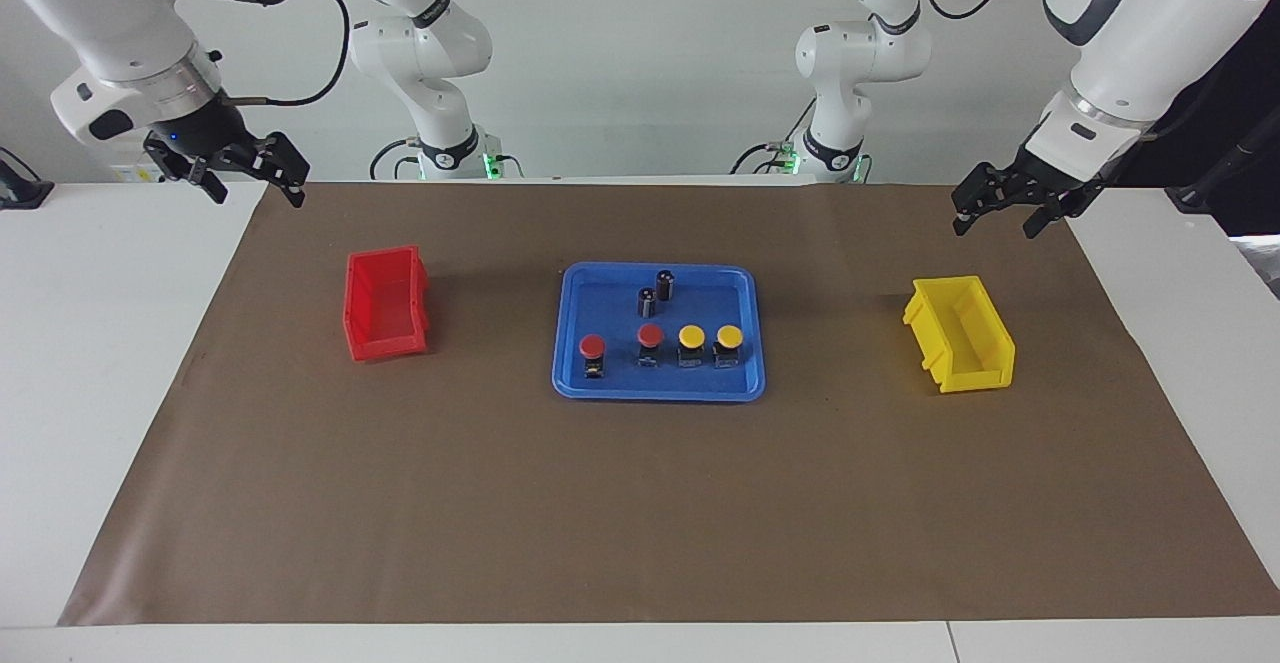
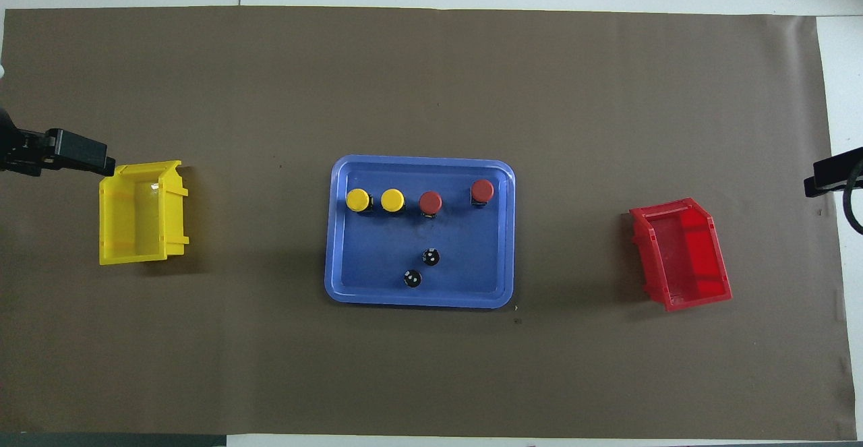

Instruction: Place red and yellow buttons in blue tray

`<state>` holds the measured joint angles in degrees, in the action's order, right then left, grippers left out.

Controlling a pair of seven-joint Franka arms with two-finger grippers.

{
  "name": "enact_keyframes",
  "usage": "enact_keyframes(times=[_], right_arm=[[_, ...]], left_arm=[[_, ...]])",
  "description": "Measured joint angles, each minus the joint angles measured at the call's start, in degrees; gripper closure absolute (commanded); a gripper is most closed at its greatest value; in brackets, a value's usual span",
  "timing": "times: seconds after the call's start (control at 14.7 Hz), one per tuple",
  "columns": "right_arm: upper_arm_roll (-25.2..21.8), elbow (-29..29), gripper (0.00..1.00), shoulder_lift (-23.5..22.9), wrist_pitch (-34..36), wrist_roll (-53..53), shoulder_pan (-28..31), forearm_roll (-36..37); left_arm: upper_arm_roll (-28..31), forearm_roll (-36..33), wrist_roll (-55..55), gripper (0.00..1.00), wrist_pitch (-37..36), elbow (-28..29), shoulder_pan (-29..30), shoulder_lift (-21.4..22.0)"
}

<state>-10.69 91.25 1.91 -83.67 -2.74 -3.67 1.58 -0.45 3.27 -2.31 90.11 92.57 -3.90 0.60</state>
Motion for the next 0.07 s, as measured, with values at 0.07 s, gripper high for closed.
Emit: enact_keyframes(times=[0.07], right_arm=[[0.00,0.00,0.00,0.00,0.00,0.00,0.00,0.00]], left_arm=[[0.01,-0.01,-0.10,0.00,0.00,-0.20,0.01,0.00]])
